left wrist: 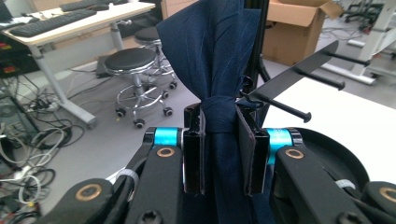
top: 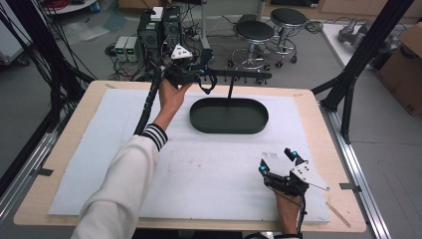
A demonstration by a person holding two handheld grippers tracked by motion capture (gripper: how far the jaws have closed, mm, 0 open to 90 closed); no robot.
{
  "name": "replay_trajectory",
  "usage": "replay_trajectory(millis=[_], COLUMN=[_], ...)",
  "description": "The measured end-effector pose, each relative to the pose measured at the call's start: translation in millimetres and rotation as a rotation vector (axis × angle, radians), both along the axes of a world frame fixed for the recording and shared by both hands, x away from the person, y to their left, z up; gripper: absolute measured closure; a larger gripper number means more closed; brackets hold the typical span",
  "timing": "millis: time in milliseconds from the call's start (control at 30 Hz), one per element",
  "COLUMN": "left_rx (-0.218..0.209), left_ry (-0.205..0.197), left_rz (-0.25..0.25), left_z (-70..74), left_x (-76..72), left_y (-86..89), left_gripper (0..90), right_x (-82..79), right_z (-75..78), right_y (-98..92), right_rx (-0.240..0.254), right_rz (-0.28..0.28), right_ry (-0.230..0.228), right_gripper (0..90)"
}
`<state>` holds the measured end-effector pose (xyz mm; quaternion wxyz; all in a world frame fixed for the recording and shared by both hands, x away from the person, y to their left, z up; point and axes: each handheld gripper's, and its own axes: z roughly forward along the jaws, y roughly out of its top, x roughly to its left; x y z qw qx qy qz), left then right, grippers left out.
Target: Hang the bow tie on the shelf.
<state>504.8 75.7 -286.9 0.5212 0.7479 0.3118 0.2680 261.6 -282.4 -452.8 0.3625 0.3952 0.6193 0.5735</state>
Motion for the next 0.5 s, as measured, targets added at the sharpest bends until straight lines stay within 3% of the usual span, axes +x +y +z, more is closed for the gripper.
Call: replay_trajectory(millis=[200, 300, 500], left_rx=[-0.016, 0.006, 0.01], left_ry=[0.014, 0.008, 0.024], left_rz=[0.02, 0.024, 0.034], left_z=[-5.1, -8.3, -13.0], left_x=[0.7, -0.6, 0.6], left_y=[8.7, 10.4, 15.1], left_gripper=[74.6, 74.6, 74.4], right_x=[-0.4, -0.3, -0.4], right_z=[0.0, 0.0, -0.1], right_y=[0.3, 0.2, 0.1], right_rx=[0.001, 0.002, 0.0], right_rz=[-0.002, -0.002, -0.002], right_ry=[0.0, 0.0, -0.001], right_gripper=[5.6, 5.6, 5.6])
